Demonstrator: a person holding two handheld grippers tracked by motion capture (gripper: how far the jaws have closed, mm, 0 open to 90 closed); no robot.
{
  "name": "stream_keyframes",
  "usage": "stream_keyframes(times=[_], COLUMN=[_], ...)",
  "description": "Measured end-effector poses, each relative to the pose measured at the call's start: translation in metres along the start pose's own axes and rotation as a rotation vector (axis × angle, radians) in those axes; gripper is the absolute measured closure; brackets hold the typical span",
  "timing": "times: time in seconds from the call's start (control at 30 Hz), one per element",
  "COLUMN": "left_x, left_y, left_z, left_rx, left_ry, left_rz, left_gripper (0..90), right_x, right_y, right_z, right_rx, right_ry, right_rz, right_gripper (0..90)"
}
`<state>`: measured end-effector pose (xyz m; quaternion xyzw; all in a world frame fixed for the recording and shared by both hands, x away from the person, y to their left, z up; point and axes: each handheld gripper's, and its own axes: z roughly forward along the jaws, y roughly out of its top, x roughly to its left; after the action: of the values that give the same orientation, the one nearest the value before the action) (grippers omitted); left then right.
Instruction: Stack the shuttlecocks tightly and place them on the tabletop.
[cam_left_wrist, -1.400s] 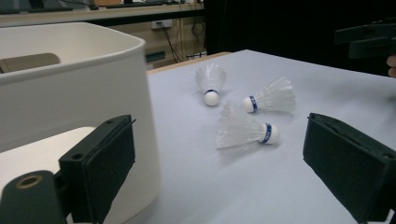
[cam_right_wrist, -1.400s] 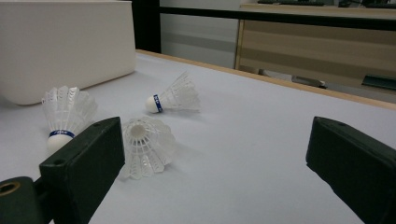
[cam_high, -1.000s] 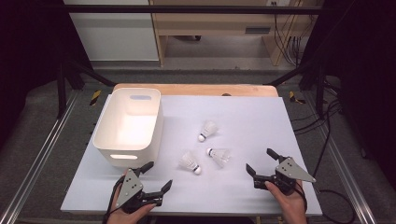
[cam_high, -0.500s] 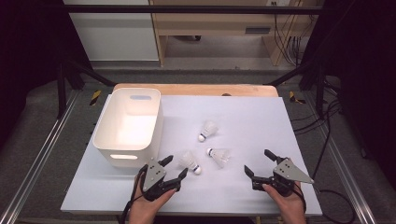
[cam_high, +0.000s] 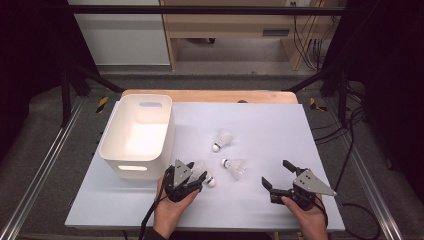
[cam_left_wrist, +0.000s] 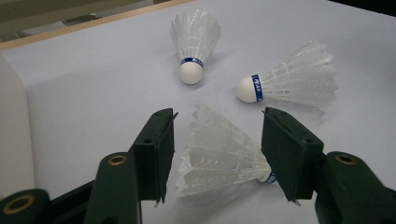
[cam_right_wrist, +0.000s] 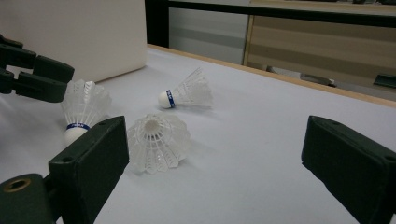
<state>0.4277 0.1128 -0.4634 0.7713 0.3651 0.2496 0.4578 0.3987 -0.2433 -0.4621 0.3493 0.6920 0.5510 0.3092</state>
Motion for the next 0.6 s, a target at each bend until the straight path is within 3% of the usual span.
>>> stream_keyframes(times=[0.2, 0.6], left_x=[0.002, -0.006], left_y=[0.000, 0.002], left_z=[0.006, -0.005], left_rx=[0.018, 0.013], left_ry=[-0.019, -0.105], left_rz=[-0.016, -0.054], left_gripper=[49.0, 81.3], right_x=[0.001, -0.002], right_y=[0.000, -0.001], right_z=[0.001, 0.000], right_rx=[0.010, 0.012], right_ry=[0.006, -0.002], right_rz=[-0.003, 0.002], right_gripper=[7.4, 7.7])
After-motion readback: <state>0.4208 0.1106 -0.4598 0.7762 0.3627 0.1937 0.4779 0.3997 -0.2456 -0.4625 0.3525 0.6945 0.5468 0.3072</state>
